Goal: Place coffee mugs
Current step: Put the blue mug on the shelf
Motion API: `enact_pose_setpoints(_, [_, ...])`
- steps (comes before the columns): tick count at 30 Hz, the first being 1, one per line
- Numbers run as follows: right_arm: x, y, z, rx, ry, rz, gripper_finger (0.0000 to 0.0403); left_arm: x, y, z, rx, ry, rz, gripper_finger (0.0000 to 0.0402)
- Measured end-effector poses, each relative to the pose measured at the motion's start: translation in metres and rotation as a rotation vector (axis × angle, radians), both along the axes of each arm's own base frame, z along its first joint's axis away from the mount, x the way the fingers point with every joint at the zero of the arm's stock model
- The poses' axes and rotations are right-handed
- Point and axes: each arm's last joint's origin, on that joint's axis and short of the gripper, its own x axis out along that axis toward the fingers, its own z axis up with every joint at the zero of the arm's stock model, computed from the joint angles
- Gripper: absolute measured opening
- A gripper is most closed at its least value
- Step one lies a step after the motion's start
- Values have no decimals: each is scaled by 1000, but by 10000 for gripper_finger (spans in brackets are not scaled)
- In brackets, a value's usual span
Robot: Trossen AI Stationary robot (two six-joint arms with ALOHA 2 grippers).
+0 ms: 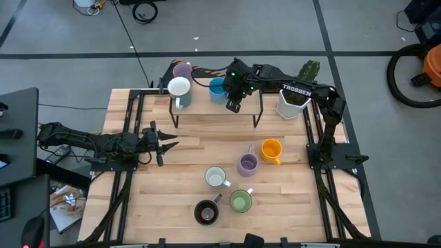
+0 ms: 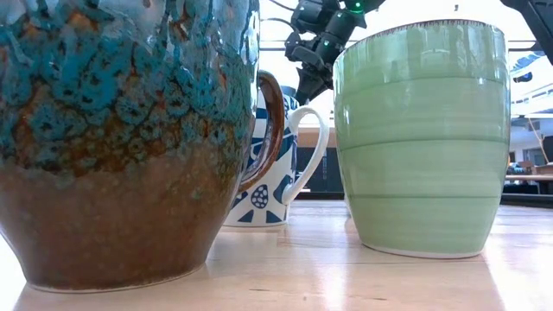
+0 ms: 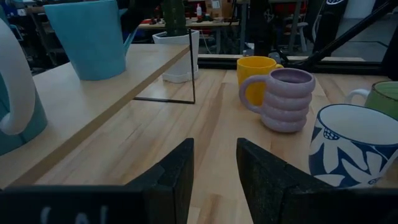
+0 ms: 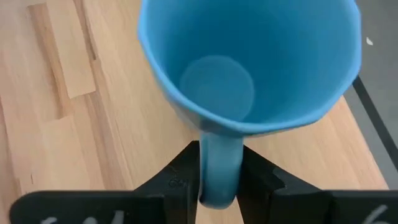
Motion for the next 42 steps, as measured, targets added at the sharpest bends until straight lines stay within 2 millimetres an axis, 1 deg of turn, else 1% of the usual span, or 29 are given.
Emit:
enact_pose_setpoints(13, [0, 1, 0, -29, 17, -16, 166, 0, 0, 0, 0, 0, 0, 128])
enact_pose_setpoints(17, [0, 0, 0, -60, 35, 32, 179, 0, 0, 0, -1, 0, 0, 128])
enact_pose_setpoints(22, [-1, -4, 0, -122, 55, 74, 183, 0, 0, 0, -1, 0, 0, 128])
enact_pose_setpoints(31, [-8, -21, 1, -206, 87, 147, 181, 0, 0, 0, -1, 0, 0, 128])
enact_pose_setpoints(38, [-8, -33, 6, -323, 63, 229, 181, 0, 0, 0, -1, 0, 0, 128])
enact_pose_setpoints(42, [-7, -35, 8, -319, 26, 265, 181, 0, 0, 0, 0, 0, 0, 128])
